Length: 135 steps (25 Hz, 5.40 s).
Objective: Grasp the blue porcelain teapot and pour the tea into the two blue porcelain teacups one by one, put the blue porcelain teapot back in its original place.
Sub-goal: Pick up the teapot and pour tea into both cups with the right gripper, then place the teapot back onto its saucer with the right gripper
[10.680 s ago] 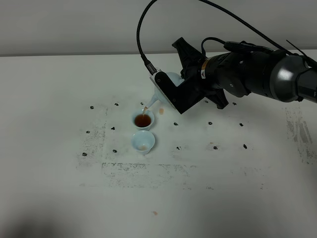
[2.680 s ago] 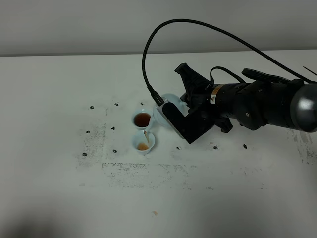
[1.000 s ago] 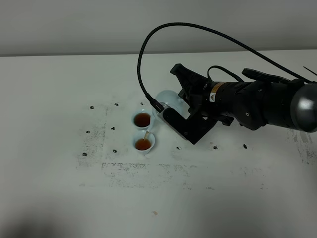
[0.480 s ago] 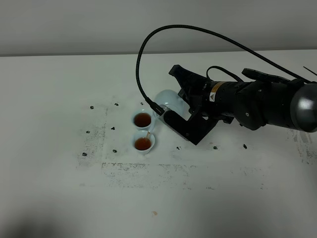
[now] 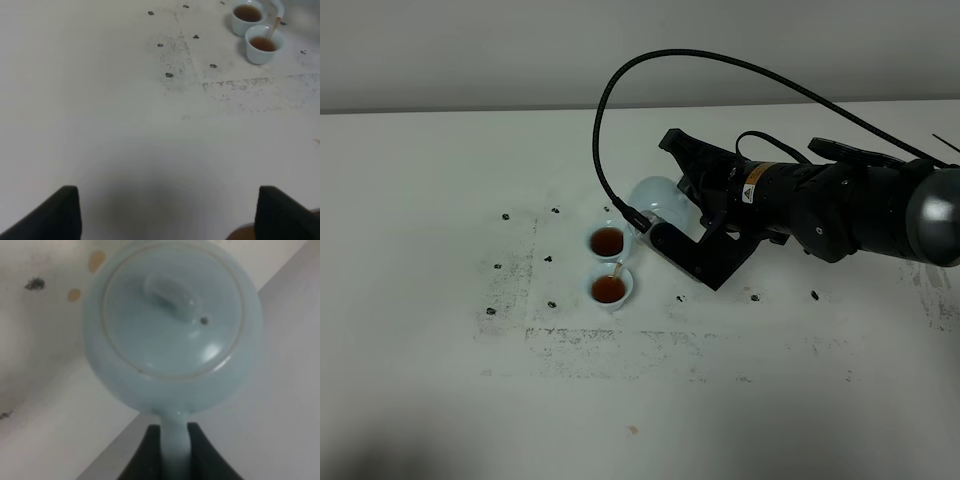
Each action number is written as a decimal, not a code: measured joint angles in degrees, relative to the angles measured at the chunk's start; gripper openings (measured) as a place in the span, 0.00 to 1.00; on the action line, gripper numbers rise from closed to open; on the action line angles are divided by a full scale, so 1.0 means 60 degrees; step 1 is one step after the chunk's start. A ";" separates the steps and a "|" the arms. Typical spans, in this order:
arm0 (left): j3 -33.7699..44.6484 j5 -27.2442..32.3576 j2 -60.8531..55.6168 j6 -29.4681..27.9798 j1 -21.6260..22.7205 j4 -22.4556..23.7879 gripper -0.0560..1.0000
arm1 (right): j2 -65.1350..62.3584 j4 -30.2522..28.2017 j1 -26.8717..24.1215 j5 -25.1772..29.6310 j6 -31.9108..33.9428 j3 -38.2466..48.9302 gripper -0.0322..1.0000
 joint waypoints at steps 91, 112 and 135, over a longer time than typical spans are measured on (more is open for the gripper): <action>0.0000 0.0000 0.0000 0.0000 0.0000 0.0000 0.70 | -0.0582 0.2685 0.0573 0.4667 1.8905 -0.0018 0.07; 0.0000 0.0000 0.0000 0.0000 0.0000 0.0000 0.70 | -0.0582 0.3122 0.0573 0.3233 1.8940 0.1002 0.07; 0.0000 0.0000 0.0000 0.0000 0.0000 0.0000 0.70 | -0.3372 0.2339 -0.0765 0.5204 1.9097 0.1367 0.07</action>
